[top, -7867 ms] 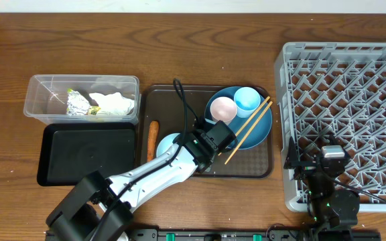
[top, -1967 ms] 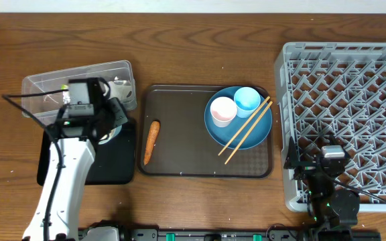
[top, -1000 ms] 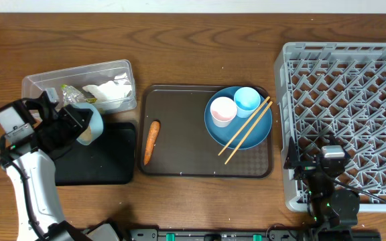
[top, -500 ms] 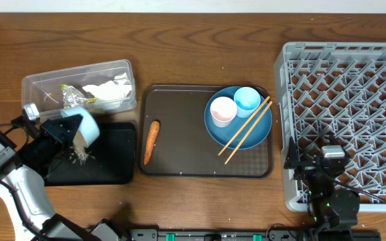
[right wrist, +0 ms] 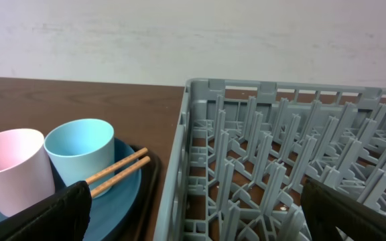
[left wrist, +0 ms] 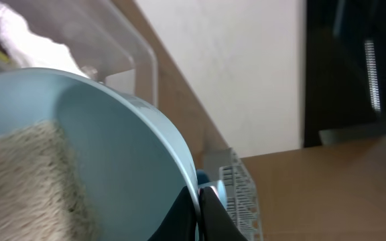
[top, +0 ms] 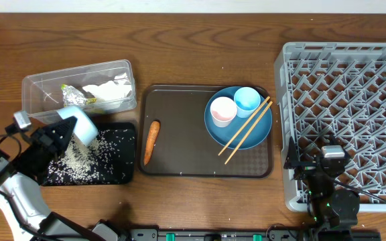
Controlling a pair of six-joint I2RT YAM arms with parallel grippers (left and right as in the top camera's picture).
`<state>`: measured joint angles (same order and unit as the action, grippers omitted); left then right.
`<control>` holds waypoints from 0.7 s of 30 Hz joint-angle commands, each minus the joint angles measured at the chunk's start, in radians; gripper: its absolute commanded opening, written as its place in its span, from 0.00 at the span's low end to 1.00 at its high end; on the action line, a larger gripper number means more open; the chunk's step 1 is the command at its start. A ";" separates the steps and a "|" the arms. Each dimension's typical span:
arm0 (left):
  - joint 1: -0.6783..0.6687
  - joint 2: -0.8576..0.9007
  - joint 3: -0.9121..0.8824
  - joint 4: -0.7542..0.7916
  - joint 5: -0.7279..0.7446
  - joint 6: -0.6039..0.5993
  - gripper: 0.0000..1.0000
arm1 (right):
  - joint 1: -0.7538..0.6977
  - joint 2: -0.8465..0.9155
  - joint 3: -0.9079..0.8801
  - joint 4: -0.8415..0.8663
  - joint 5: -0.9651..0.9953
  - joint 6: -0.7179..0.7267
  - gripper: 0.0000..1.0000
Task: Sort waste into correct bins and load items into the dishwasher rack
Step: 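Tilt the bowl with the left gripper to pour rice onto the black tray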
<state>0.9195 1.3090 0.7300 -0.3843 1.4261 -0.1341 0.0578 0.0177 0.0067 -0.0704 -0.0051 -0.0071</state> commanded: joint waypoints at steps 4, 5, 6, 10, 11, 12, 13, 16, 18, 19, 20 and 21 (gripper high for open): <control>0.040 0.006 -0.006 -0.003 0.124 0.060 0.06 | -0.011 0.002 -0.001 -0.004 -0.003 0.013 0.99; 0.040 0.006 -0.006 -0.003 0.137 0.062 0.06 | -0.011 0.002 -0.001 -0.004 -0.003 0.013 0.99; 0.040 0.006 -0.006 -0.009 0.145 0.063 0.06 | -0.011 0.002 -0.001 -0.004 -0.003 0.013 0.99; 0.040 0.007 -0.006 -0.022 0.145 0.063 0.06 | -0.011 0.002 -0.001 -0.004 -0.003 0.013 0.99; 0.040 0.007 -0.006 -0.026 0.145 0.063 0.06 | -0.011 0.002 -0.001 -0.004 -0.003 0.013 0.99; 0.040 0.008 -0.006 -0.026 0.145 0.062 0.06 | -0.011 0.002 -0.001 -0.004 -0.003 0.013 0.99; 0.040 0.008 -0.006 -0.028 0.145 0.058 0.06 | -0.011 0.002 -0.001 -0.004 -0.003 0.013 0.99; 0.040 0.008 -0.006 -0.033 0.145 0.055 0.06 | -0.011 0.002 -0.001 -0.004 -0.003 0.013 0.99; 0.040 0.008 -0.006 -0.034 0.145 0.047 0.06 | -0.011 0.002 -0.001 -0.004 -0.003 0.013 0.99; 0.040 0.008 -0.006 -0.034 0.145 0.042 0.06 | -0.011 0.002 -0.001 -0.004 -0.003 0.013 0.99; 0.040 0.008 -0.006 -0.034 0.145 0.030 0.06 | -0.011 0.002 -0.001 -0.004 -0.003 0.013 0.99; 0.040 0.008 -0.006 -0.037 0.145 0.017 0.06 | -0.011 0.002 -0.001 -0.004 -0.003 0.013 0.99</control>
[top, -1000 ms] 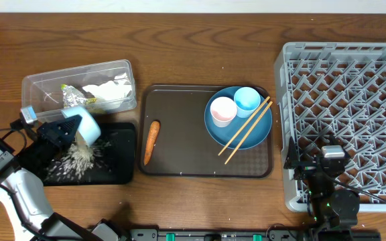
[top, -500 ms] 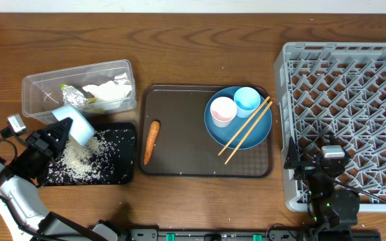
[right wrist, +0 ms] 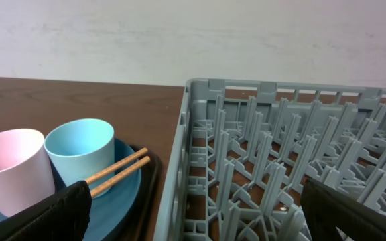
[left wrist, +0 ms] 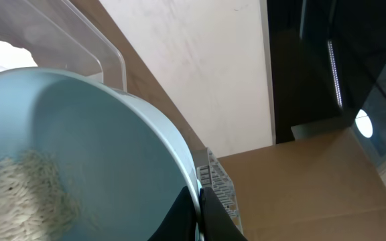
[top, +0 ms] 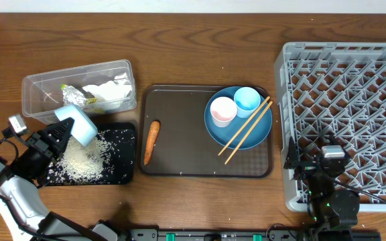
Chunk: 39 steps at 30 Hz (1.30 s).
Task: Sort waste into correct bins and load items into the dishwasher rack
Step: 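Tilt the bowl with the left gripper to pour rice onto the black tray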
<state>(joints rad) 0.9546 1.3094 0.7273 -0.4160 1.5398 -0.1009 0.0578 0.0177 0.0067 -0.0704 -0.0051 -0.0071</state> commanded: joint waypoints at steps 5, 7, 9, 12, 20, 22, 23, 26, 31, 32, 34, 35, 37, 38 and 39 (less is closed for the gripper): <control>0.010 0.008 -0.004 -0.001 0.031 -0.026 0.06 | -0.011 0.002 -0.001 -0.004 -0.003 0.013 0.99; 0.013 0.012 -0.004 0.018 0.031 -0.008 0.06 | -0.011 0.002 -0.001 -0.004 -0.003 0.013 0.99; 0.013 0.016 -0.004 -0.011 0.032 -0.061 0.06 | -0.011 0.002 -0.001 -0.004 -0.003 0.013 0.99; 0.014 0.015 -0.004 -0.040 0.031 -0.069 0.06 | -0.011 0.002 -0.001 -0.004 -0.003 0.013 0.99; 0.016 0.028 -0.004 -0.048 0.017 -0.082 0.06 | -0.011 0.002 -0.001 -0.004 -0.003 0.013 0.99; 0.016 0.030 -0.004 -0.058 0.033 -0.121 0.06 | -0.011 0.002 -0.001 -0.004 -0.003 0.013 0.99; 0.016 0.028 -0.004 -0.085 0.033 -0.121 0.06 | -0.011 0.002 -0.001 -0.004 -0.003 0.013 0.99; 0.016 0.029 -0.004 -0.047 0.014 -0.084 0.06 | -0.011 0.002 -0.001 -0.004 -0.003 0.013 0.99; 0.016 0.030 -0.004 -0.047 0.032 -0.112 0.06 | -0.011 0.002 -0.001 -0.004 -0.003 0.013 0.99; 0.016 0.030 -0.004 -0.058 0.032 -0.148 0.06 | -0.011 0.002 -0.001 -0.004 -0.003 0.013 0.99; 0.016 0.029 -0.004 -0.088 0.032 -0.165 0.06 | -0.011 0.002 -0.001 -0.004 -0.003 0.013 0.99; 0.017 0.029 -0.004 -0.070 0.030 -0.135 0.06 | -0.011 0.002 -0.001 -0.004 -0.003 0.013 0.99; 0.017 0.030 -0.004 -0.051 0.032 -0.162 0.06 | -0.011 0.002 -0.001 -0.004 -0.003 0.013 0.99; 0.015 0.028 -0.004 -0.095 0.034 -0.204 0.06 | -0.011 0.002 -0.001 -0.004 -0.003 0.013 0.99; 0.014 0.023 -0.004 -0.149 0.033 -0.198 0.06 | -0.011 0.002 -0.001 -0.004 -0.003 0.013 0.99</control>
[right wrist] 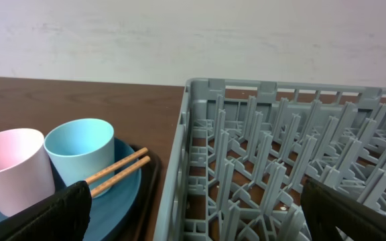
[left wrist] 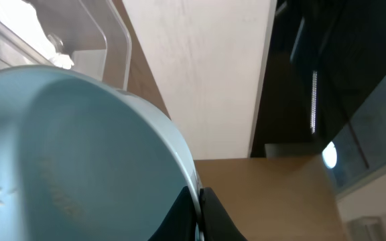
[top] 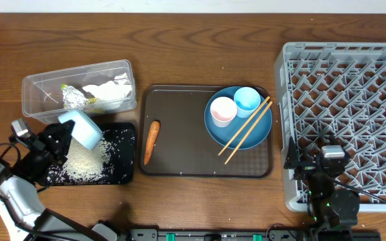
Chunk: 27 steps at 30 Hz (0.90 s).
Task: Sort waste into correct bins and load items into the dishwasher rack
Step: 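Tilt the bowl with the left gripper to pour rice onto the black tray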
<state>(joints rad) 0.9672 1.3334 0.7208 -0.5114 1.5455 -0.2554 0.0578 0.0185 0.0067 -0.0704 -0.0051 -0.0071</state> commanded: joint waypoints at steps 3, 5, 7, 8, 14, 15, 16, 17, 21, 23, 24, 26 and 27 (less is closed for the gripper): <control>0.003 0.000 0.003 0.003 -0.010 0.016 0.06 | -0.011 0.002 -0.001 -0.004 -0.003 0.013 0.99; 0.003 0.002 0.003 0.014 -0.020 -0.038 0.06 | -0.011 0.002 -0.001 -0.004 -0.003 0.013 0.99; 0.001 -0.002 0.003 -0.037 0.027 -0.043 0.06 | -0.011 0.002 -0.001 -0.004 -0.003 0.013 0.99; 0.001 -0.003 0.003 -0.032 0.023 -0.008 0.06 | -0.011 0.002 -0.001 -0.004 -0.003 0.013 0.99; -0.002 -0.002 0.003 0.013 0.014 -0.008 0.06 | -0.011 0.002 -0.001 -0.004 -0.003 0.013 0.99; -0.004 -0.002 0.003 0.053 -0.046 -0.006 0.06 | -0.011 0.002 -0.001 -0.004 -0.003 0.013 0.99; -0.006 -0.001 0.003 0.056 -0.099 -0.020 0.06 | -0.011 0.002 -0.001 -0.004 -0.003 0.013 0.99; -0.006 0.000 0.003 0.038 -0.099 -0.037 0.06 | -0.011 0.002 -0.001 -0.004 -0.003 0.013 0.99; -0.011 -0.001 0.003 0.039 0.013 0.000 0.06 | -0.011 0.002 -0.001 -0.004 -0.003 0.013 0.99; -0.011 -0.001 0.003 0.069 -0.049 -0.001 0.06 | -0.011 0.002 -0.001 -0.004 -0.003 0.013 0.99; -0.013 0.000 0.003 0.068 -0.061 -0.004 0.06 | -0.011 0.002 -0.001 -0.004 -0.003 0.013 0.99; -0.016 0.000 0.003 0.045 0.027 -0.029 0.06 | -0.011 0.002 -0.001 -0.004 -0.003 0.013 0.99; -0.020 -0.006 0.003 0.045 0.026 -0.023 0.06 | -0.011 0.002 -0.001 -0.004 -0.003 0.013 0.99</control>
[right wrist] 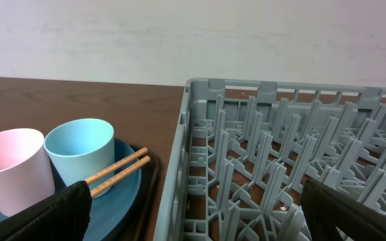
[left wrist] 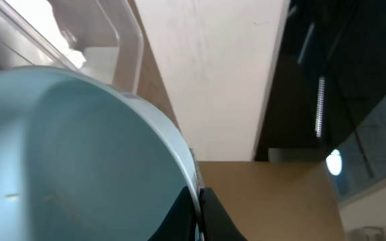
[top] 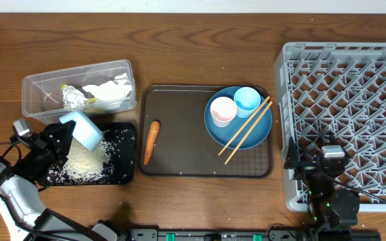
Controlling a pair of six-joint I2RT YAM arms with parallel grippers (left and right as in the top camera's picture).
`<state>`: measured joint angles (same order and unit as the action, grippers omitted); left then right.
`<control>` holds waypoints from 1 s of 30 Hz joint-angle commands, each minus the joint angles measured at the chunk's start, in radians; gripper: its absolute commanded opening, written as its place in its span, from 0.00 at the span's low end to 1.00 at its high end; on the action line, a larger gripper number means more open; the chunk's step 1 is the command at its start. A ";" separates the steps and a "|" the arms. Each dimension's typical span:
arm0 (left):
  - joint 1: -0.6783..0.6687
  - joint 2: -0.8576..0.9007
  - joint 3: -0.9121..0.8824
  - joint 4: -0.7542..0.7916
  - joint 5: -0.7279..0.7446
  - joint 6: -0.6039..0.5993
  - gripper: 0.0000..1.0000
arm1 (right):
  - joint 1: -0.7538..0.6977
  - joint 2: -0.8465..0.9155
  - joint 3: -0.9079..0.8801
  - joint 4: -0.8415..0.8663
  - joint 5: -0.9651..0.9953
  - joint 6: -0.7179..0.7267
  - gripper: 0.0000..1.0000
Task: Sort waste into correct bins and load items into the dishwasher rack
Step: 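Tilt the bowl with the left gripper to pour rice onto the black tray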
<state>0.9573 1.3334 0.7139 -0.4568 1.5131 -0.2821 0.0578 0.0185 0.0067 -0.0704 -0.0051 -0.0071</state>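
Note:
My left gripper (left wrist: 198,215) is shut on the rim of a light blue bowl (top: 80,128), held tipped over the black bin (top: 122,175), which holds a heap of rice (top: 84,159). In the left wrist view the bowl (left wrist: 66,167) fills the frame, with only a few grains left inside. My right gripper (right wrist: 193,221) stands open at the front left corner of the grey dishwasher rack (top: 344,120). On the dark tray (top: 179,167) lie a carrot (top: 150,142) and a blue plate (top: 246,137) bearing a pink cup (top: 222,111), a blue cup (top: 246,100) and chopsticks (top: 246,130).
A clear plastic bin (top: 79,90) with wrappers and paper stands behind the black bin at the far left. The rack (right wrist: 280,154) takes up the right side of the table.
The bowl stays tipped over the black bin with hardly any shift. The last smear of rice inside it has thinned to a few grains. My right arm has not moved.
The bowl was first tilted over the black bin with much rice inside. Then less rice was in it and the heap in the bin had grown. After that it was nearly bare, as now. My right gripper stayed open by the rack throughout.

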 commanded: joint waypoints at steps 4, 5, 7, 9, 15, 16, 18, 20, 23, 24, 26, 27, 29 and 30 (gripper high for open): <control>-0.039 -0.003 0.010 0.037 -0.110 -0.017 0.06 | -0.011 0.002 -0.001 -0.004 -0.003 0.013 0.99; -0.043 -0.002 0.010 0.013 -0.071 -0.026 0.06 | -0.011 0.002 -0.001 -0.004 -0.003 0.013 0.99; -0.061 -0.002 0.010 0.020 0.024 0.022 0.06 | -0.011 0.002 -0.001 -0.004 -0.003 0.013 0.99; -0.079 0.000 0.010 0.097 -0.046 0.020 0.06 | -0.011 0.002 -0.001 -0.004 -0.003 0.013 0.99; -0.119 -0.002 0.010 0.123 -0.028 -0.015 0.07 | -0.011 0.002 -0.001 -0.004 -0.003 0.013 0.99; -0.125 -0.001 0.010 0.133 -0.116 -0.016 0.06 | -0.011 0.002 -0.001 -0.004 -0.003 0.013 0.99; -0.132 0.000 0.010 0.069 -0.142 -0.063 0.06 | -0.011 0.002 -0.001 -0.004 -0.003 0.013 0.99; -0.134 0.000 0.010 0.058 -0.021 -0.043 0.06 | -0.011 0.002 -0.001 -0.004 -0.003 0.013 0.99; -0.136 0.000 0.010 0.151 -0.078 -0.041 0.06 | -0.011 0.002 -0.001 -0.004 -0.003 0.013 0.99; -0.136 0.000 0.010 0.152 -0.125 -0.043 0.06 | -0.011 0.002 -0.001 -0.004 -0.003 0.013 0.99; -0.136 0.000 0.010 0.093 -0.055 -0.056 0.06 | -0.011 0.002 -0.001 -0.004 -0.003 0.013 0.99; -0.136 0.000 0.010 0.096 0.010 -0.048 0.06 | -0.011 0.002 -0.001 -0.004 -0.003 0.013 0.99; -0.138 0.000 0.010 0.153 -0.008 -0.041 0.07 | -0.011 0.002 -0.001 -0.004 -0.003 0.013 0.99; -0.138 0.001 0.010 0.171 -0.092 -0.041 0.06 | -0.011 0.002 -0.001 -0.004 -0.003 0.013 0.99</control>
<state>0.8223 1.3334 0.7136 -0.3145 1.4624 -0.3264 0.0578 0.0189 0.0067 -0.0704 -0.0051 -0.0071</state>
